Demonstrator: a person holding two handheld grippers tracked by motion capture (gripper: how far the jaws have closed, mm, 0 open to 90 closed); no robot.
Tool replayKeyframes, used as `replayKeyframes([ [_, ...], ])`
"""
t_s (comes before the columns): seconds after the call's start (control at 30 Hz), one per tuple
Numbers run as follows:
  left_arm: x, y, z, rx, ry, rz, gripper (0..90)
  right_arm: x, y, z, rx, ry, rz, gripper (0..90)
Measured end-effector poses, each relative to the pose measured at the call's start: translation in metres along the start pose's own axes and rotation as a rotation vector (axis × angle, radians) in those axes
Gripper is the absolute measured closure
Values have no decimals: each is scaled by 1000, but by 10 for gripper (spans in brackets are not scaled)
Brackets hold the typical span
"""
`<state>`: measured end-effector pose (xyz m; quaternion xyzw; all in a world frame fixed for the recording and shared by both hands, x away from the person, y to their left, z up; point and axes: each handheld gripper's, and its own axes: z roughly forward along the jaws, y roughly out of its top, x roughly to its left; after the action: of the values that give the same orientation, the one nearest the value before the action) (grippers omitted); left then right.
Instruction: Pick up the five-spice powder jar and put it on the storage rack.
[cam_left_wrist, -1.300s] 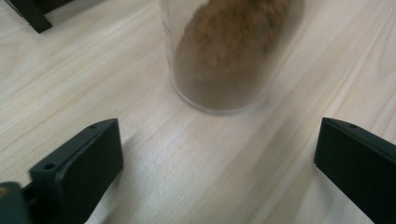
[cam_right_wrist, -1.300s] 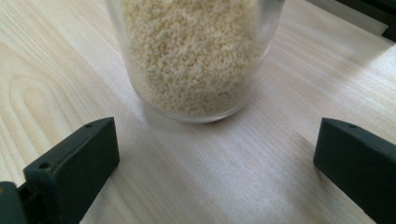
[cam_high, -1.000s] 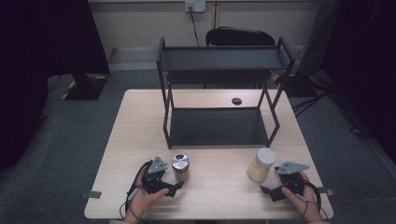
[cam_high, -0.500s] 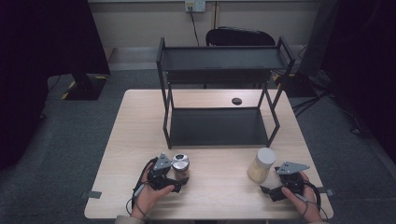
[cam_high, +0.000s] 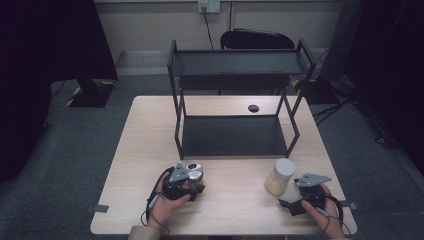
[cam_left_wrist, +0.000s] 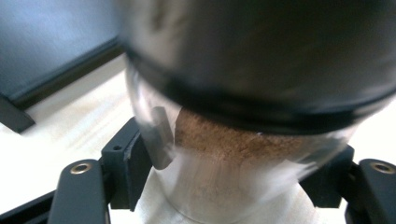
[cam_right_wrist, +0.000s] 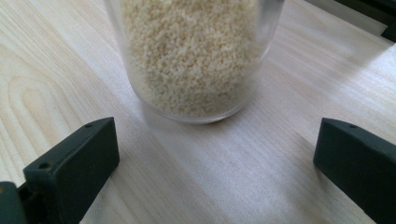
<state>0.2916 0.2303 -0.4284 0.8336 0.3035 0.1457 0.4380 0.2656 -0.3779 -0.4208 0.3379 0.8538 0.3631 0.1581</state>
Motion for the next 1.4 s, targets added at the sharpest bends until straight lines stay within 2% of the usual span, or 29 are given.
replayKeyframes([
  [0.53,6,18,5,7,-9,-36,300,0,0,0,0,-1,0,0],
  [0.63,8,25,4,11,-10,-32,300,0,0,0,0,-1,0,0],
  [0.73,11,32,3,3,-15,-45,300,0,0,0,0,-1,0,0],
  [0.83,11,42,2,13,-6,-33,300,0,0,0,0,-1,1,0],
  [0.93,14,50,1,1,-13,-42,300,0,0,0,0,-2,1,0],
  [1.4,18,86,1,-4,-14,-23,300,1,0,0,0,-3,3,0],
])
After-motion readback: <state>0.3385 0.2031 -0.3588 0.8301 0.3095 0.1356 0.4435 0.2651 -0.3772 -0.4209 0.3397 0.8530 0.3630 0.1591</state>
